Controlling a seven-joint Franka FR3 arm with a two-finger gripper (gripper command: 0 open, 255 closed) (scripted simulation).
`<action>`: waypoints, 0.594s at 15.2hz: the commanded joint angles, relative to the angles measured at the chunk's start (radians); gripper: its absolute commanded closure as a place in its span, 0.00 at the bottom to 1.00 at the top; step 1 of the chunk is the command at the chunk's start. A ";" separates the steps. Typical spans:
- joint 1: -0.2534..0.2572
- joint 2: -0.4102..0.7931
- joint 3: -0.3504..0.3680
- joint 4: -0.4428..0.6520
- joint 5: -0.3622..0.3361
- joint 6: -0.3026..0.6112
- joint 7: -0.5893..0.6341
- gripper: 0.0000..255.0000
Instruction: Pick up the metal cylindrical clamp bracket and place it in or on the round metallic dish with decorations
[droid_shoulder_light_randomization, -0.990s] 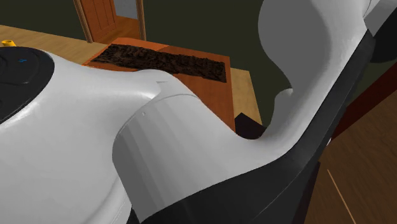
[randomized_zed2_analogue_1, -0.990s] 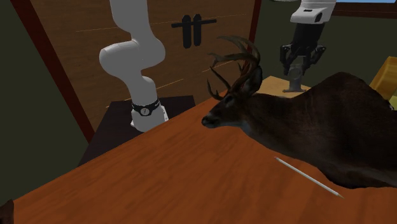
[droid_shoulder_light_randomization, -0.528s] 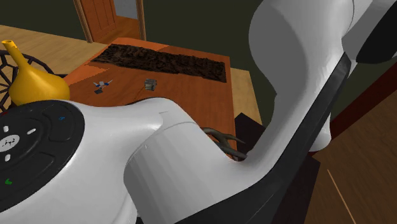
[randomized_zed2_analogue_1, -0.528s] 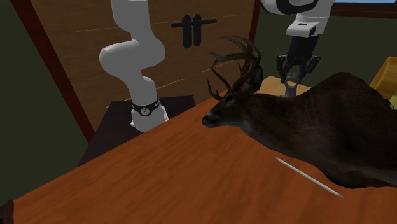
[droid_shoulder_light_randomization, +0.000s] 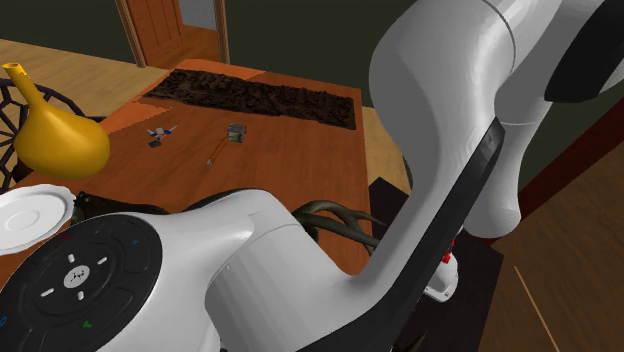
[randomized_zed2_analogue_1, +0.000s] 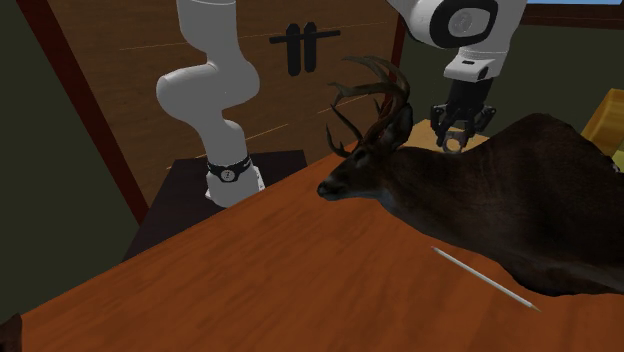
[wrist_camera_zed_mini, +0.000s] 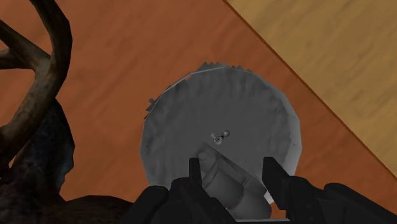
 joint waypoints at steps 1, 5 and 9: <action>0.002 0.004 -0.001 -0.004 -0.004 0.008 0.003 1.00; 0.002 0.004 -0.001 -0.004 -0.004 0.008 0.003 1.00; 0.002 0.004 -0.001 -0.004 -0.004 0.007 0.003 0.00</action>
